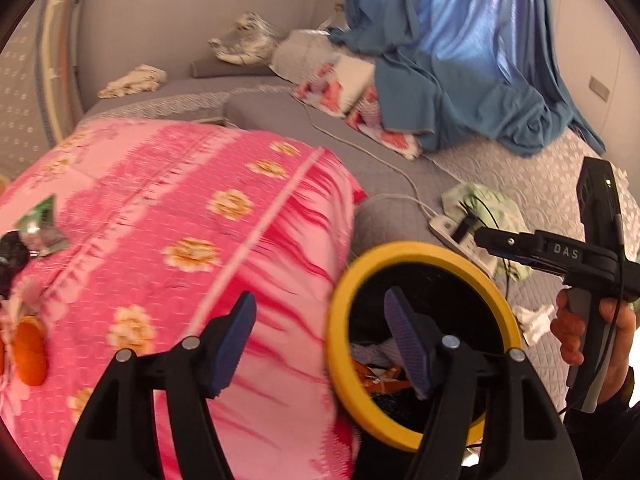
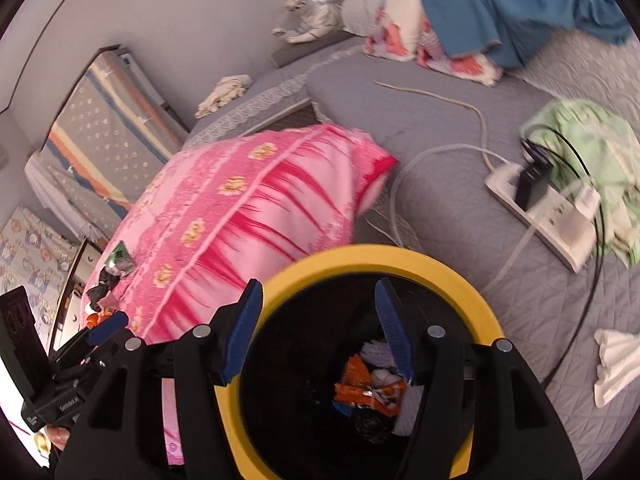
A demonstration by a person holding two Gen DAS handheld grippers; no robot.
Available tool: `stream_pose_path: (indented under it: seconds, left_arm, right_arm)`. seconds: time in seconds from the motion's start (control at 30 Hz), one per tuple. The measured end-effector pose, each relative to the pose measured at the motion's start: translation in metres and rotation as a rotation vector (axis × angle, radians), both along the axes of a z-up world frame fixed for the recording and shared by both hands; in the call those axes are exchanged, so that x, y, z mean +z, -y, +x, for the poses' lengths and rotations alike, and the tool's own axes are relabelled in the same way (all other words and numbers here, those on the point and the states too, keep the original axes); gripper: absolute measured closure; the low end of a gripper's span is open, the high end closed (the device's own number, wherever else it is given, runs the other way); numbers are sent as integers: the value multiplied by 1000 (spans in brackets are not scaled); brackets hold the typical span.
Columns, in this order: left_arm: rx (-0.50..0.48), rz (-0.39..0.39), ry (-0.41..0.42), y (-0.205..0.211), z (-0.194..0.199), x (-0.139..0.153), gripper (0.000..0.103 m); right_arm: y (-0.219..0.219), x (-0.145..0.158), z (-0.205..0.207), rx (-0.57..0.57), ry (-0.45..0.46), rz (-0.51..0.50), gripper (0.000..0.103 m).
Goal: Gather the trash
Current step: 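Move both open tools back over the trash on the bed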
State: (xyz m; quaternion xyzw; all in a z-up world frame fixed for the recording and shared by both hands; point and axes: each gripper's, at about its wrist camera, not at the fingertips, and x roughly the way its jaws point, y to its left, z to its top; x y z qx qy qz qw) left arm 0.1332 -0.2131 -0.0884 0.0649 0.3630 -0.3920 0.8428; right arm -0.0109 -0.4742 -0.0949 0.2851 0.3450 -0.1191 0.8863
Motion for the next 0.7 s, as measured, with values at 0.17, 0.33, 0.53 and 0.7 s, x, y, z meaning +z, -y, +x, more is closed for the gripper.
stream_pose_path:
  seconds: [0.17, 0.33, 0.53, 0.7]
  left_arm:
    - [102, -29, 47, -45, 12, 20, 39]
    - [214, -42, 100, -94, 21, 39, 39]
    - [334, -49, 153, -148, 27, 56, 39]
    - [419, -55, 182, -187, 28, 66, 39]
  right_arm:
    - [-28, 21, 25, 68, 35, -46, 48]
    - [-63, 38, 53, 162, 68, -81, 48]
    - [-109, 54, 84, 274, 97, -117, 48]
    - [-143, 68, 105, 361, 137, -128, 47]
